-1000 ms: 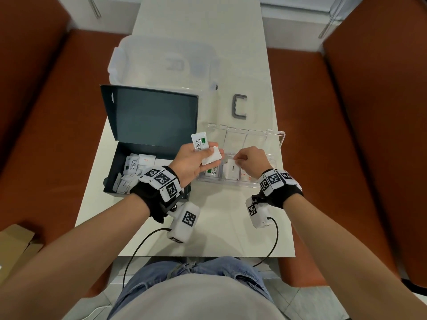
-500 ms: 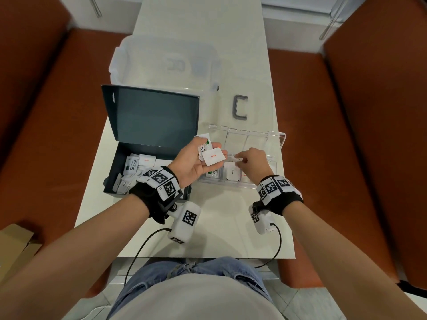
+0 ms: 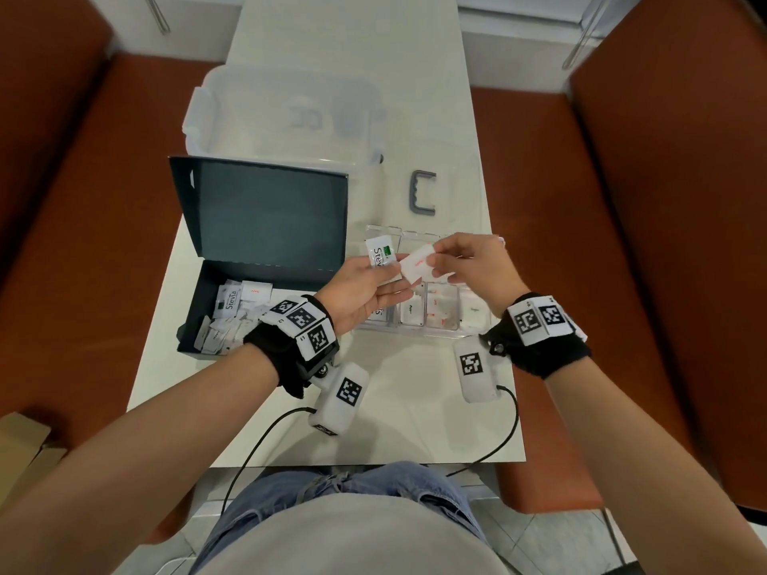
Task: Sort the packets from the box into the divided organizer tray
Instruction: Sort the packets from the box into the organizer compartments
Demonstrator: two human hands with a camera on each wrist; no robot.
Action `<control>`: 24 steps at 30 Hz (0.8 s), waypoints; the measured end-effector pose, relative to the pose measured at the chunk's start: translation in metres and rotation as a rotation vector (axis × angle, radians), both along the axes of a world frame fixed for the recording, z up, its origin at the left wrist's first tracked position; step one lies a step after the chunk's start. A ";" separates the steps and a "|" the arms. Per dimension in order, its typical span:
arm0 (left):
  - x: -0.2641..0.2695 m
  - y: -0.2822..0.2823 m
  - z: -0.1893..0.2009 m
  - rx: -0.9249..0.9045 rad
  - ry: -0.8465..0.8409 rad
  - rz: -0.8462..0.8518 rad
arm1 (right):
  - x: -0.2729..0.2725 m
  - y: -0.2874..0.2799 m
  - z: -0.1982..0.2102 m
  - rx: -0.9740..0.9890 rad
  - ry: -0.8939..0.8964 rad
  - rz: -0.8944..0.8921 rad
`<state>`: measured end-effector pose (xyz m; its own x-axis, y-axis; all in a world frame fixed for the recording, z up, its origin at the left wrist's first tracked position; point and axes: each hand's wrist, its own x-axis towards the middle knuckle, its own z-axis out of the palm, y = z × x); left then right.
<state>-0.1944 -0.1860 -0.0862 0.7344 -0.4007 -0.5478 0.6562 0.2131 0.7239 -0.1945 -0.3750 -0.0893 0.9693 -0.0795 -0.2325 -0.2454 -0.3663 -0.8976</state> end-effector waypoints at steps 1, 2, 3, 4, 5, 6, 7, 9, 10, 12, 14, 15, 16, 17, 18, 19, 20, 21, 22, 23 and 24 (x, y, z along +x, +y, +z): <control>0.000 -0.001 0.000 0.004 0.000 -0.007 | 0.001 -0.009 -0.001 -0.004 -0.005 -0.051; 0.000 -0.001 0.000 0.007 -0.002 -0.015 | 0.001 -0.019 -0.004 -0.034 -0.010 -0.097; 0.000 -0.001 0.000 0.008 -0.003 -0.021 | 0.000 -0.027 -0.008 -0.089 -0.009 -0.124; 0.000 -0.001 -0.001 0.012 -0.003 -0.024 | 0.000 -0.034 -0.012 -0.158 0.002 -0.122; 0.001 0.000 -0.001 0.019 -0.003 -0.025 | -0.001 -0.039 -0.017 -0.232 0.026 -0.088; 0.001 0.001 -0.002 0.029 -0.002 -0.028 | -0.002 -0.041 -0.022 -0.300 0.062 -0.030; 0.001 0.002 -0.002 0.040 -0.002 -0.031 | -0.004 -0.041 -0.026 -0.346 0.106 0.028; 0.001 0.003 -0.003 0.055 0.001 -0.036 | -0.006 -0.038 -0.033 -0.364 0.169 0.058; 0.000 0.003 -0.004 0.060 0.003 -0.036 | -0.007 -0.036 -0.035 -0.340 0.170 0.022; -0.001 0.004 -0.005 0.067 0.004 -0.032 | -0.009 -0.031 -0.038 -0.295 0.126 -0.066; -0.002 0.006 -0.006 0.070 0.008 -0.026 | -0.011 -0.025 -0.041 -0.317 0.083 -0.096; -0.002 0.007 -0.006 0.072 0.012 -0.021 | -0.012 -0.022 -0.042 -0.340 0.068 -0.103; -0.002 0.007 -0.006 0.073 0.014 -0.015 | -0.013 -0.019 -0.044 -0.362 0.056 -0.109; -0.002 0.008 -0.006 0.074 0.017 -0.010 | -0.013 -0.016 -0.047 -0.387 0.045 -0.112; -0.002 0.008 -0.006 0.074 0.019 -0.007 | -0.014 -0.013 -0.050 -0.416 0.030 -0.111; -0.002 0.009 -0.005 0.074 0.022 -0.006 | -0.014 -0.011 -0.052 -0.445 0.013 -0.109; -0.002 0.009 -0.005 0.074 0.023 -0.006 | -0.015 -0.009 -0.055 -0.470 -0.001 -0.106; -0.002 0.009 -0.005 0.073 0.025 -0.007 | -0.016 -0.008 -0.057 -0.490 -0.010 -0.104; -0.002 0.010 -0.004 0.071 0.026 -0.007 | -0.016 -0.008 -0.058 -0.507 -0.019 -0.106; -0.002 0.010 -0.004 0.068 0.028 -0.005 | -0.017 -0.008 -0.060 -0.521 -0.032 -0.115; -0.002 0.010 -0.003 0.065 0.029 -0.002 | -0.018 -0.009 -0.060 -0.533 -0.051 -0.129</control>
<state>-0.1962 -0.1758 -0.0895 0.7170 -0.3651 -0.5939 0.6776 0.1649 0.7167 -0.2121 -0.3841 -0.1497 0.9530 -0.2919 -0.0809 -0.2792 -0.7431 -0.6082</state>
